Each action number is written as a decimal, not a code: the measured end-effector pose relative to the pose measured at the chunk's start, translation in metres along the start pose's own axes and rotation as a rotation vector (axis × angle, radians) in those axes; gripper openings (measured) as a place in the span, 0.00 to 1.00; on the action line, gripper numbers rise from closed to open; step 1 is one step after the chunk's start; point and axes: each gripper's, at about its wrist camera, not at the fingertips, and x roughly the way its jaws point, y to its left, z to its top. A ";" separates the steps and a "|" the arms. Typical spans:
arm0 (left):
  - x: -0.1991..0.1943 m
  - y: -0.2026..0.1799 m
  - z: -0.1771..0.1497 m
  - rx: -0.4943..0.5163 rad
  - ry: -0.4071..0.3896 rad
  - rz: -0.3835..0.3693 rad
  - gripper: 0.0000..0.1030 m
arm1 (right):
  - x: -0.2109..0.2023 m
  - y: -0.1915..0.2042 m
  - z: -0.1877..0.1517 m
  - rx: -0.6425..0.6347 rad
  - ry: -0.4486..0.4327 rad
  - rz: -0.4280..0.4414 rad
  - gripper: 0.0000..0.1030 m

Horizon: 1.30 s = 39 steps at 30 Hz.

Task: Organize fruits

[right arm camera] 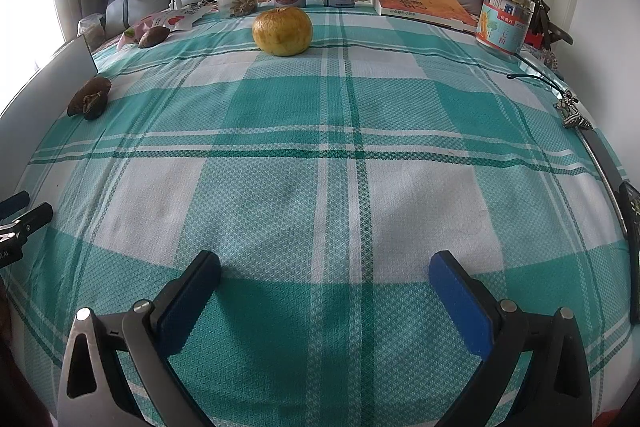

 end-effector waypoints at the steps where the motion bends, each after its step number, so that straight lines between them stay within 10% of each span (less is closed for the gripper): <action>1: 0.000 0.000 0.000 -0.002 0.002 -0.001 0.94 | 0.000 0.000 0.000 0.000 0.000 0.000 1.00; 25: 0.001 0.004 0.006 0.005 0.053 -0.045 0.93 | 0.000 0.000 0.000 0.000 0.000 0.000 1.00; 39: 0.074 0.007 0.109 -0.164 0.071 -0.096 0.93 | 0.001 0.000 0.000 0.001 -0.001 0.000 1.00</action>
